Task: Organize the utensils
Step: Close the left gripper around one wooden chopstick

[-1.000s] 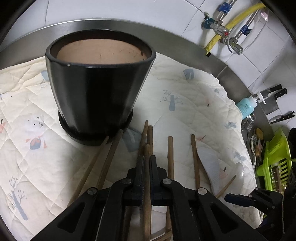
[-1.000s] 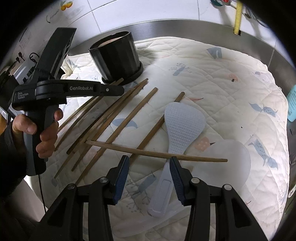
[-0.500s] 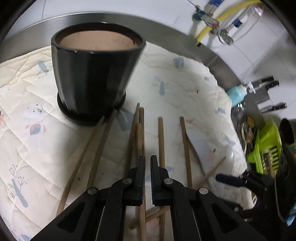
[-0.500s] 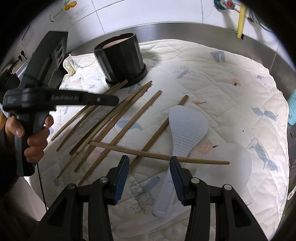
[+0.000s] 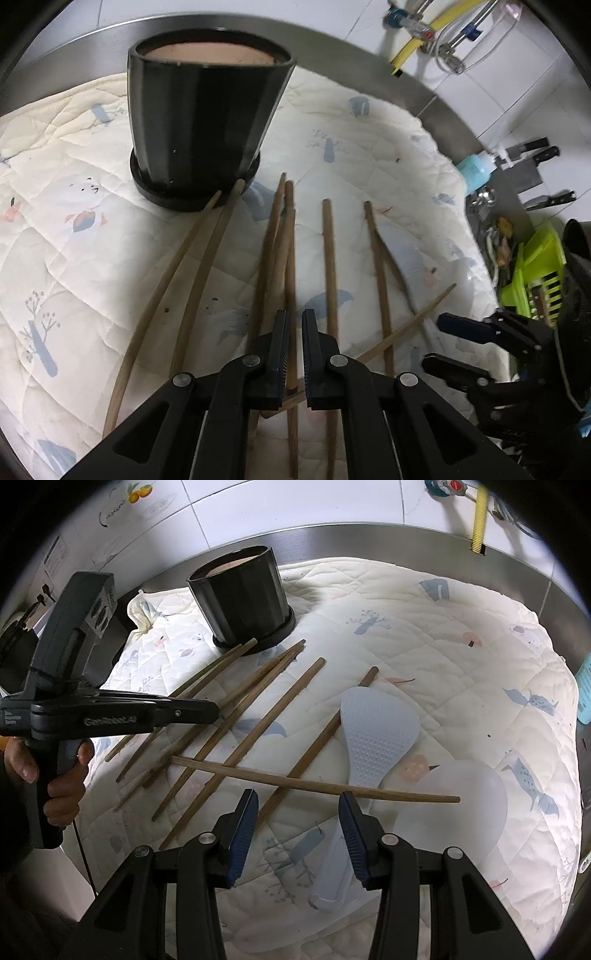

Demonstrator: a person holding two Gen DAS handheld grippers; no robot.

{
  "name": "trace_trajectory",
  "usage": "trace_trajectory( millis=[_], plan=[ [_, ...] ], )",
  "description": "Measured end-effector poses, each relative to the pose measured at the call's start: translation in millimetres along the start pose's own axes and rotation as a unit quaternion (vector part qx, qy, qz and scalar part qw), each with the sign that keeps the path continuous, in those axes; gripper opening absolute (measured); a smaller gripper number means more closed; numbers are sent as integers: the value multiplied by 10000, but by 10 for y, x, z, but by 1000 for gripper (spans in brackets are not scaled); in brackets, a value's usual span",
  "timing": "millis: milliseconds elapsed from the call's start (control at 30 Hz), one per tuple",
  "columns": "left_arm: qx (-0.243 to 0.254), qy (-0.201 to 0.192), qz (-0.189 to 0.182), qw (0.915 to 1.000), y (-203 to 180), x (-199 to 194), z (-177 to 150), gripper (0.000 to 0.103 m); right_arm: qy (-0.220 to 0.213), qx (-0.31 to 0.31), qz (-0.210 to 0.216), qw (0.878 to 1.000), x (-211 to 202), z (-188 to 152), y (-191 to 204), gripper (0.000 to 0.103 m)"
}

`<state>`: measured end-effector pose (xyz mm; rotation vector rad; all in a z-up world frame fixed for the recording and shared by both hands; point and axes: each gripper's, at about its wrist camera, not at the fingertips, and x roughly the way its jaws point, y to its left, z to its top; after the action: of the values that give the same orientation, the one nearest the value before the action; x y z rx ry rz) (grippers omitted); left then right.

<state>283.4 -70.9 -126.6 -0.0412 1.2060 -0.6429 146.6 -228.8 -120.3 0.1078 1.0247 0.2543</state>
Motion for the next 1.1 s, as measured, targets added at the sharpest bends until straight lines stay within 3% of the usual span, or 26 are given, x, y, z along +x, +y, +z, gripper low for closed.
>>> trace_trajectory(
  millis=[33,67,100,167,267,333,367,400,500,1100],
  plan=[
    [16,-24,30,10000,3,-18,3,11,-2,6,8,10000,3,-3,2,50],
    [35,-60,79,9999,5,-34,14,20,-2,0,17,10000,6,-2,7,50],
    [60,-115,123,9998,9,-50,26,35,-6,-4,15,10000,9,-4,10,50],
    [84,-227,233,9994,15,-68,69,47,-8,-4,30,10000,16,-2,15,50],
    [316,-325,296,9985,-8,-55,138,47,-13,-12,26,10000,18,3,20,50],
    [450,-357,269,9980,-28,-28,176,37,-11,-6,20,10000,18,8,21,50],
    [504,-353,249,9978,-38,-7,195,23,-12,6,11,10000,17,8,20,50],
    [543,-331,236,9977,-49,19,212,16,-8,14,10,10000,20,8,10,50],
    [641,-297,290,9971,-66,104,249,10,2,47,-1,10000,23,7,-4,50],
    [981,-54,328,9946,-169,436,317,10,37,162,-55,9998,28,-15,-54,50]
  ],
)
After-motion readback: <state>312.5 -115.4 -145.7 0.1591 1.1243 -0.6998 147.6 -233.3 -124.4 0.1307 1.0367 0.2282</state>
